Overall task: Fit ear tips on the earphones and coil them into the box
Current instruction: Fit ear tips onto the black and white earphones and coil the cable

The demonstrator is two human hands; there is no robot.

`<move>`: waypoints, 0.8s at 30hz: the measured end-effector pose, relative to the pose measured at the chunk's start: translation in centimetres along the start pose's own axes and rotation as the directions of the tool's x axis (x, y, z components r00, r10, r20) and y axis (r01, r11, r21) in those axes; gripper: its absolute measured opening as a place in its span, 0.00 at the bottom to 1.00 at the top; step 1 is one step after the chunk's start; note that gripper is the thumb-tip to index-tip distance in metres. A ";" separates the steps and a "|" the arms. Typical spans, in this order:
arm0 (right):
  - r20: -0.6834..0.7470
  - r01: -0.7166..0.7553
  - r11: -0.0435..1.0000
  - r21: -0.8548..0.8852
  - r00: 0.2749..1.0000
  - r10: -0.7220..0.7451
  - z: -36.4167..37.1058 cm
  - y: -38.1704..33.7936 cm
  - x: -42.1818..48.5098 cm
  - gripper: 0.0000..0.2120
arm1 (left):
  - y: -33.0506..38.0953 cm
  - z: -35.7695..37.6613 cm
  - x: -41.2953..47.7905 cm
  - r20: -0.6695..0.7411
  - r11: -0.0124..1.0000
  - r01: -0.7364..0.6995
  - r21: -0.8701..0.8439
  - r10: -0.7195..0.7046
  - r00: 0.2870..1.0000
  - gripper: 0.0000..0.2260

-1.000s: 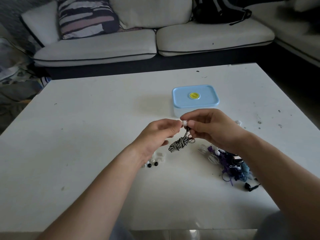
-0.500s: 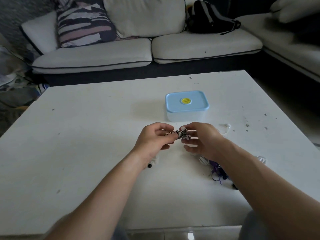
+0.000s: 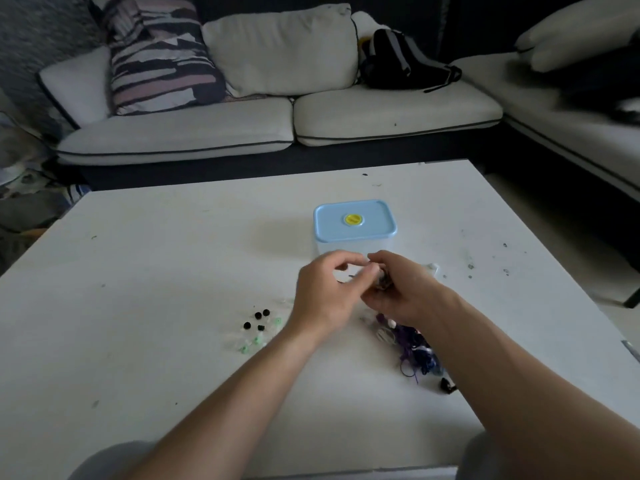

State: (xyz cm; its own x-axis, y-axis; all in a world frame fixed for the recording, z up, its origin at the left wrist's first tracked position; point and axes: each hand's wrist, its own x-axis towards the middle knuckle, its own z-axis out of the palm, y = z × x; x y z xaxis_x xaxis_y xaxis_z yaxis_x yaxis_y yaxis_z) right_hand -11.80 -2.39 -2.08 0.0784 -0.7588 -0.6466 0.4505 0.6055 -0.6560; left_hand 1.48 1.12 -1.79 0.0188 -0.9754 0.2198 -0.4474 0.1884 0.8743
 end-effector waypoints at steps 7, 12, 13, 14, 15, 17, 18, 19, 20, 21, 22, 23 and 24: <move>-0.246 0.155 0.954 -0.257 0.944 -0.219 -3.3 -4.6 4.0 0.13 | -3.2 1.5 8.5 0.101 0.798 -0.155 0.583 0.118 0.988 0.11; -0.201 0.154 0.818 -0.555 0.929 -0.311 -3.1 -5.1 7.3 0.17 | -4.6 3.6 12.3 0.293 0.654 -0.327 0.683 0.164 0.942 0.15; -0.197 0.154 0.806 -0.572 0.928 -0.317 -3.0 -5.2 8.0 0.17 | -4.9 3.8 12.8 0.300 0.658 -0.323 0.680 0.153 0.942 0.13; -0.199 0.154 0.805 -0.572 0.927 -0.318 -3.0 -5.3 8.6 0.17 | -5.1 3.9 13.2 0.306 0.657 -0.325 0.680 0.148 0.940 0.11; -0.207 0.159 0.813 -0.560 0.923 -0.324 -3.1 -5.3 9.1 0.17 | -5.4 3.9 13.5 0.318 0.649 -0.339 0.681 0.154 0.935 0.10; -0.235 0.179 0.830 -0.528 0.909 -0.345 -3.1 -5.3 10.0 0.18 | -5.6 3.9 13.8 0.342 0.609 -0.378 0.697 0.180 0.922 0.12; -0.244 0.189 0.831 -0.524 0.901 -0.359 -3.1 -5.2 10.3 0.18 | -5.7 4.0 13.9 0.357 0.581 -0.397 0.710 0.189 0.915 0.12; -0.240 0.193 0.824 -0.533 0.899 -0.366 -3.1 -5.0 10.5 0.18 | -5.7 4.0 14.0 0.368 0.562 -0.414 0.716 0.201 0.908 0.12; -0.232 0.189 0.818 -0.543 0.903 -0.362 -3.1 -4.8 10.7 0.19 | -5.8 4.0 14.0 0.376 0.558 -0.421 0.715 0.200 0.904 0.12; -0.224 0.184 0.820 -0.543 0.909 -0.352 -3.1 -4.6 10.8 0.20 | -5.9 3.9 14.0 0.375 0.575 -0.417 0.704 0.198 0.906 0.12; -0.221 0.180 0.829 -0.529 0.914 -0.340 -3.1 -4.4 11.0 0.21 | -5.9 3.8 14.1 0.367 0.606 -0.401 0.687 0.188 0.911 0.12; -0.219 0.181 0.842 -0.508 0.919 -0.329 -3.2 -4.3 11.1 0.22 | -5.8 3.6 14.1 0.359 0.643 -0.385 0.662 0.178 0.916 0.12; -0.219 0.182 0.851 -0.493 0.920 -0.324 -3.3 -4.3 11.2 0.23 | -5.8 3.4 14.3 0.350 0.677 -0.365 0.639 0.166 0.922 0.12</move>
State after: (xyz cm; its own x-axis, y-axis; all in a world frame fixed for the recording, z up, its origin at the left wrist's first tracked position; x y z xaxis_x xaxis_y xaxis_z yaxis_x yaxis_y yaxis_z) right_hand -15.78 -12.69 -7.74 -0.2685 -0.8420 -0.4680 -0.0407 0.4953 -0.8678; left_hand 1.32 -14.31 -5.18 -0.3703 -0.9079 0.1963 -0.8812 0.4102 0.2348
